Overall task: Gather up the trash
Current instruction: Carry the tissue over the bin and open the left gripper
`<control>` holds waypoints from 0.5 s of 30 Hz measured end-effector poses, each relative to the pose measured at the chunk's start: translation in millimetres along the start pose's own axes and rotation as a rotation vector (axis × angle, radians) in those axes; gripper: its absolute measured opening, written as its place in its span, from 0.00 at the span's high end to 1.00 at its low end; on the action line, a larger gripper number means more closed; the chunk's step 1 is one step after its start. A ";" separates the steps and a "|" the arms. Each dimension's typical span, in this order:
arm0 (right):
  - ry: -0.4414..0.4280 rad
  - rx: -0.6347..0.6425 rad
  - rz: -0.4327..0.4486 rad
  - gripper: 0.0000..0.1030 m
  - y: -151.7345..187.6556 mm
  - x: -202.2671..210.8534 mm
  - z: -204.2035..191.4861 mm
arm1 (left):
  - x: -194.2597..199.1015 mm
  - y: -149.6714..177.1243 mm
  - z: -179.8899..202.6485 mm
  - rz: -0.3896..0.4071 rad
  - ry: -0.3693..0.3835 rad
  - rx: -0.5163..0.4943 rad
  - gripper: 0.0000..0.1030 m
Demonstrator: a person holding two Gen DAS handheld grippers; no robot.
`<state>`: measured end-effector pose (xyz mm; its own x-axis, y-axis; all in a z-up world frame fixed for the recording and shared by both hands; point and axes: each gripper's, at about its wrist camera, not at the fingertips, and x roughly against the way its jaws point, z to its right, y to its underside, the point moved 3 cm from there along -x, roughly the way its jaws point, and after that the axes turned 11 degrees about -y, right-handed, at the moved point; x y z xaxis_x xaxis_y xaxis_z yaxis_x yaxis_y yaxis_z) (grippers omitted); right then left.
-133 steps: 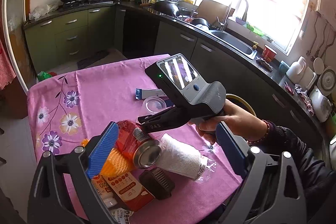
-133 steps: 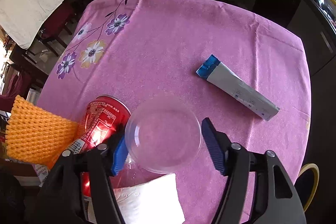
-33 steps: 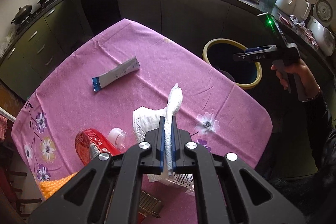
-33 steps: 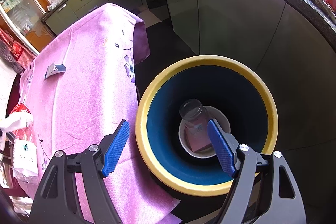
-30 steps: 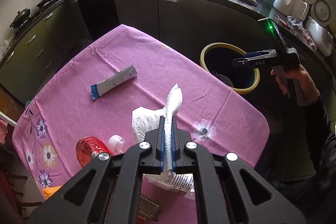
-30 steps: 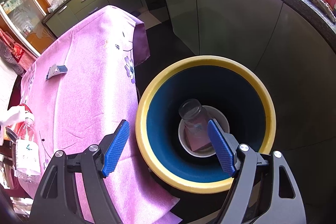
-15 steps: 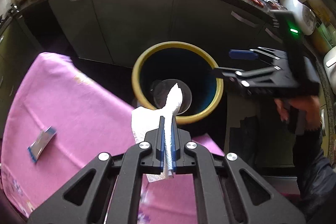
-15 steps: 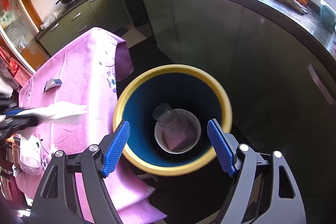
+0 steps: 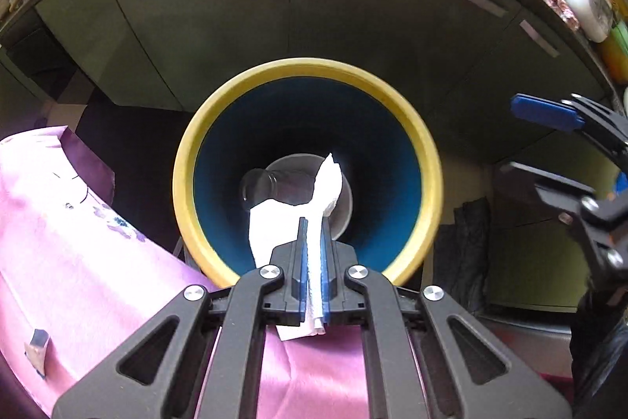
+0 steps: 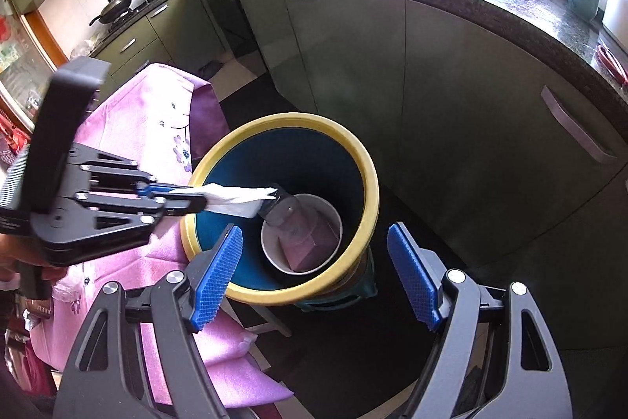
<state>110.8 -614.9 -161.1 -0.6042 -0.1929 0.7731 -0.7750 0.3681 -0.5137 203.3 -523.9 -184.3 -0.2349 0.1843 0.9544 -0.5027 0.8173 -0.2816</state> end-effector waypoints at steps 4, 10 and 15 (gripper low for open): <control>0.002 0.006 -0.008 0.26 -0.4 -2.1 -2.3 | -10.4 -3.7 -1.0 -0.012 0.015 0.010 0.95; 0.019 0.005 -0.010 0.26 -4.4 -3.9 -6.2 | -18.2 -5.0 5.2 -0.022 0.034 -0.024 0.94; 0.027 0.013 -0.016 0.26 -4.7 -5.4 -10.5 | -19.8 -6.8 7.4 -0.013 0.016 -0.036 0.59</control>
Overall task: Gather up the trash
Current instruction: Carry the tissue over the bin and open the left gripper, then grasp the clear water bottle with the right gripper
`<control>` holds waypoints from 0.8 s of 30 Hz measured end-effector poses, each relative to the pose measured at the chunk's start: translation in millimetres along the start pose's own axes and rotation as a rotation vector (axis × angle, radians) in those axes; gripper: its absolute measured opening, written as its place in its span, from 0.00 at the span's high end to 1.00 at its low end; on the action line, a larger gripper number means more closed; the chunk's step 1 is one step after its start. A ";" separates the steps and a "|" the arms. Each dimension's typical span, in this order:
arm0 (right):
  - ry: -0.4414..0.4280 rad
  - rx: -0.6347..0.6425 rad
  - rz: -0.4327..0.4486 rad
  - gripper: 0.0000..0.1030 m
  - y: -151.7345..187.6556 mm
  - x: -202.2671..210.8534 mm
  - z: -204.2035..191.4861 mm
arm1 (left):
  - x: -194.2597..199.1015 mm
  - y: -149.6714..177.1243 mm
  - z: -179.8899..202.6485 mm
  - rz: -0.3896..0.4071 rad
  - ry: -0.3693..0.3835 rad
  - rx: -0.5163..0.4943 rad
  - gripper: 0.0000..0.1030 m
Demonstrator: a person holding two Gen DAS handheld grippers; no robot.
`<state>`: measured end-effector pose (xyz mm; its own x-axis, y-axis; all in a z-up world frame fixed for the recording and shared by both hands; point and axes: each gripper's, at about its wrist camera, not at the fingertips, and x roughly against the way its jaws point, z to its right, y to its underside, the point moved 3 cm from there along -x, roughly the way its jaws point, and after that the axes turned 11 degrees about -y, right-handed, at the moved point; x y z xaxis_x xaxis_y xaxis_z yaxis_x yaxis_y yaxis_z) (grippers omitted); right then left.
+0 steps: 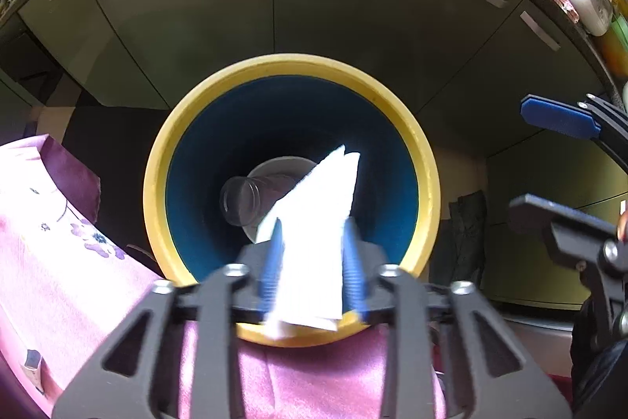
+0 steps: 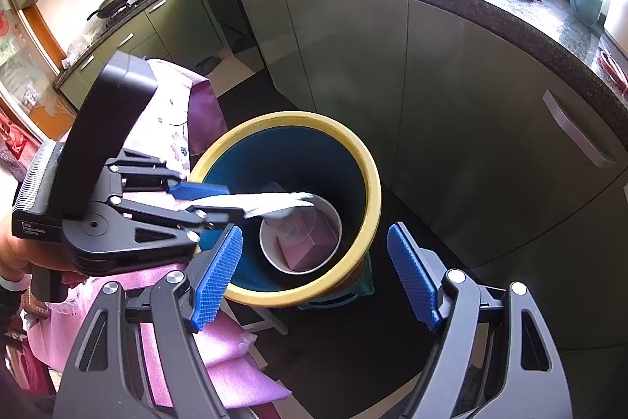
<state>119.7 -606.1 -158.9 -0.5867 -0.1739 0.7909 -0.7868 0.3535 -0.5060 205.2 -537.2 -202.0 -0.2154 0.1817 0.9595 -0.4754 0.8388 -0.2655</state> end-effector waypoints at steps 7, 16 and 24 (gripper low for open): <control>0.019 -0.001 0.012 0.26 0.2 6.8 0.0 | 16.6 3.4 -8.9 0.015 -0.039 0.021 0.47; 0.014 0.019 -0.002 0.26 1.1 5.0 -6.7 | 92.6 56.0 -42.3 0.078 -0.081 0.090 0.43; -0.088 0.172 -0.085 0.22 -9.1 -21.3 -75.2 | 220.7 163.4 -104.7 0.290 -0.194 0.314 0.11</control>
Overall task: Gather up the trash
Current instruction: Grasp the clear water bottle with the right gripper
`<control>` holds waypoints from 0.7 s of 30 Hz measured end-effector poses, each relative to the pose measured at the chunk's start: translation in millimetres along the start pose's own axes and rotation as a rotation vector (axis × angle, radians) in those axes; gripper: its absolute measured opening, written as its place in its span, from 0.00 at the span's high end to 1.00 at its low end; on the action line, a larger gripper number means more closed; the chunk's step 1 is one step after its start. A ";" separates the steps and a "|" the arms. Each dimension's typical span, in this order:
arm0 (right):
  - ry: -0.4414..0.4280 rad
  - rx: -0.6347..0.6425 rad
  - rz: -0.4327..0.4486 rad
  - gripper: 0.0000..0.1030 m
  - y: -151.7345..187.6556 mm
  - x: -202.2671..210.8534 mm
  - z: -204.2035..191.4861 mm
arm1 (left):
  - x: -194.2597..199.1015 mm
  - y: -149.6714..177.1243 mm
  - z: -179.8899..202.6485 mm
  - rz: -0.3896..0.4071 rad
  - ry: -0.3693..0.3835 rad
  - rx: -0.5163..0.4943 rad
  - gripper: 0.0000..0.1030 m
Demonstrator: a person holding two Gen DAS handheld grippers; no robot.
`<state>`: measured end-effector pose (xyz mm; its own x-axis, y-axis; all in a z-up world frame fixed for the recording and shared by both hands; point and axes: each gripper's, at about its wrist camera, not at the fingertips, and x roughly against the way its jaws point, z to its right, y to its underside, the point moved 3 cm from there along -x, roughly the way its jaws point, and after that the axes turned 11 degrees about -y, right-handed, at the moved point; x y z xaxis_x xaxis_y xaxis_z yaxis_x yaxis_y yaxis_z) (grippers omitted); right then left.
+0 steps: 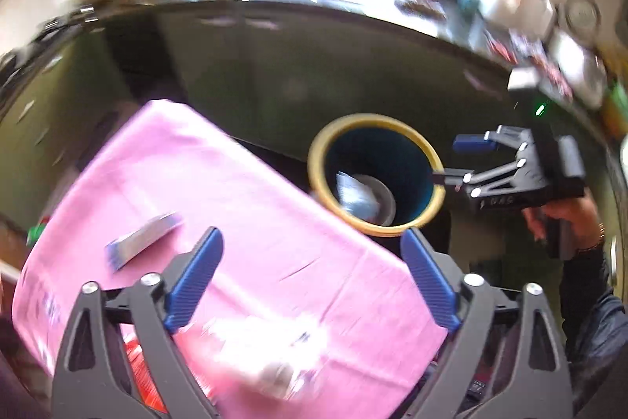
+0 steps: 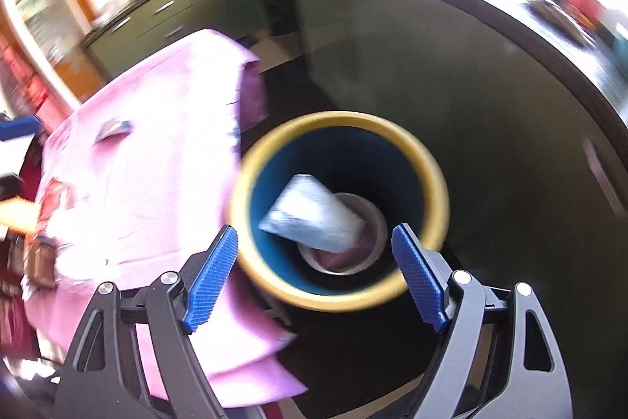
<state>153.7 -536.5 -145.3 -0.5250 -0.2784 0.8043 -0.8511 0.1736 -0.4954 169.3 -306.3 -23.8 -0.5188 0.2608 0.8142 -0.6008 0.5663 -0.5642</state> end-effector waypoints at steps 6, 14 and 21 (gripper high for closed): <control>-0.207 0.148 -0.136 0.19 -22.9 -25.4 -98.9 | 72.0 69.6 -78.2 0.082 -0.151 0.175 0.08; -0.300 0.337 -0.459 0.15 -12.7 -82.6 -235.6 | 103.0 156.2 -134.5 0.066 -0.179 0.349 0.08; -0.189 0.403 -0.614 0.15 3.6 -138.8 -279.7 | 112.2 201.1 -152.1 0.075 -0.170 0.420 0.08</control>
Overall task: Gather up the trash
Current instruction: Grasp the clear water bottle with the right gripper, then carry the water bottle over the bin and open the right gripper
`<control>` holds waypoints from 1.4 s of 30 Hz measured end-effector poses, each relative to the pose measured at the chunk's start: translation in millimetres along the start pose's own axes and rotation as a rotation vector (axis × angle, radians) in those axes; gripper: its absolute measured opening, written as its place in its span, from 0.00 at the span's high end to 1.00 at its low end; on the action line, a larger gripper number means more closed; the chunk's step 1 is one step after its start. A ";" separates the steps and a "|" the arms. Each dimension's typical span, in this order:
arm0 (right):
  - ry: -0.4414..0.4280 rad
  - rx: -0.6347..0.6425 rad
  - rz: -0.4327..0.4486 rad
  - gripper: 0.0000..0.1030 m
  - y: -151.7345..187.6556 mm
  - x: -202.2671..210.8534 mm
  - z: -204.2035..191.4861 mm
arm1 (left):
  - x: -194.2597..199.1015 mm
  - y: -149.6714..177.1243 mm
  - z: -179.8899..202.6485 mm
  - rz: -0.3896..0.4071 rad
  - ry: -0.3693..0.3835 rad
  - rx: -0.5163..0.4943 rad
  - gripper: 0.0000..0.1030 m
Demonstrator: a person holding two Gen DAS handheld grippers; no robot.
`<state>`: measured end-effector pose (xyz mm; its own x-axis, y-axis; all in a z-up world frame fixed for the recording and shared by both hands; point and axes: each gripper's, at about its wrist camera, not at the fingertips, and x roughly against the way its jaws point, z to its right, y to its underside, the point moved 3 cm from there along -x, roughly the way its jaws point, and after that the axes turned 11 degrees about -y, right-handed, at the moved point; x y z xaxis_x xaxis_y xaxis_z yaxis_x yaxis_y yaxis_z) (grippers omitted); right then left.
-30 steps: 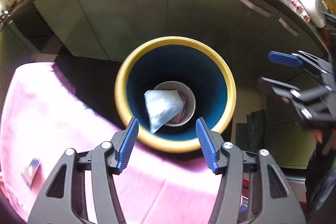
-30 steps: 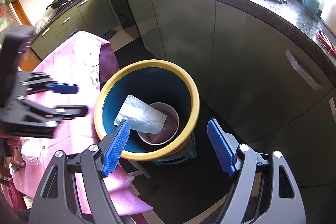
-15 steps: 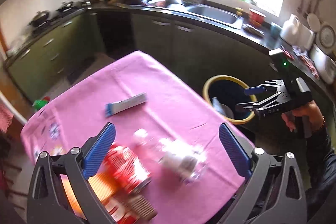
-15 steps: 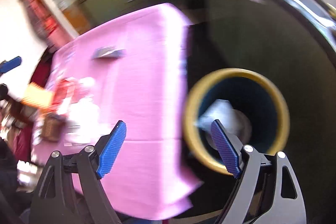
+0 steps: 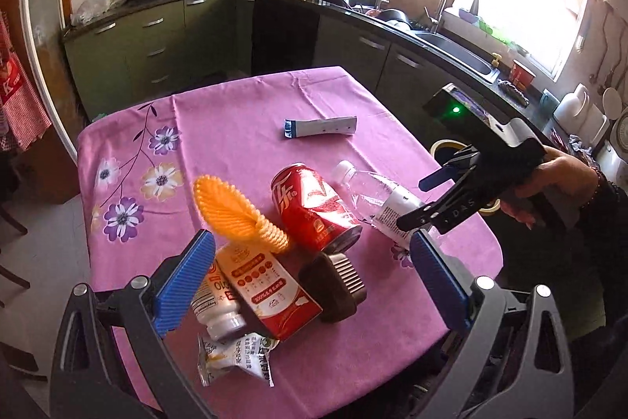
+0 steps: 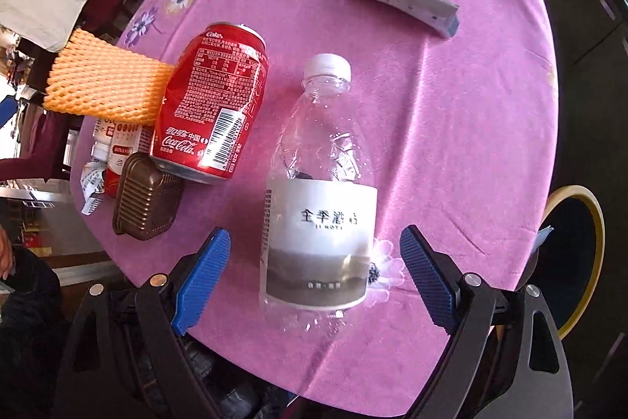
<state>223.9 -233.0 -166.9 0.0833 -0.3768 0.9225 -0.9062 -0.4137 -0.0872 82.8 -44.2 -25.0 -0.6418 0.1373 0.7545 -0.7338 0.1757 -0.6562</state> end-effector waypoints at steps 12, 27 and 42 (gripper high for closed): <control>0.083 -0.031 -0.085 0.37 -5.0 -39.1 9.1 | -10.9 17.8 -6.0 -0.023 0.015 0.012 0.08; 0.031 -0.153 0.153 0.37 57.5 70.0 66.8 | -14.6 14.1 21.0 -0.033 0.023 -0.050 0.08; 0.154 -0.627 0.171 0.37 118.8 73.0 299.3 | -13.3 8.6 41.9 -0.035 0.020 -0.096 0.08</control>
<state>246.4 -557.7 -222.5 -0.1011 -0.2524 0.9623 -0.9747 0.2190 -0.0449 75.7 -85.4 -41.2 -0.6112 0.1487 0.7774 -0.7300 0.2735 -0.6263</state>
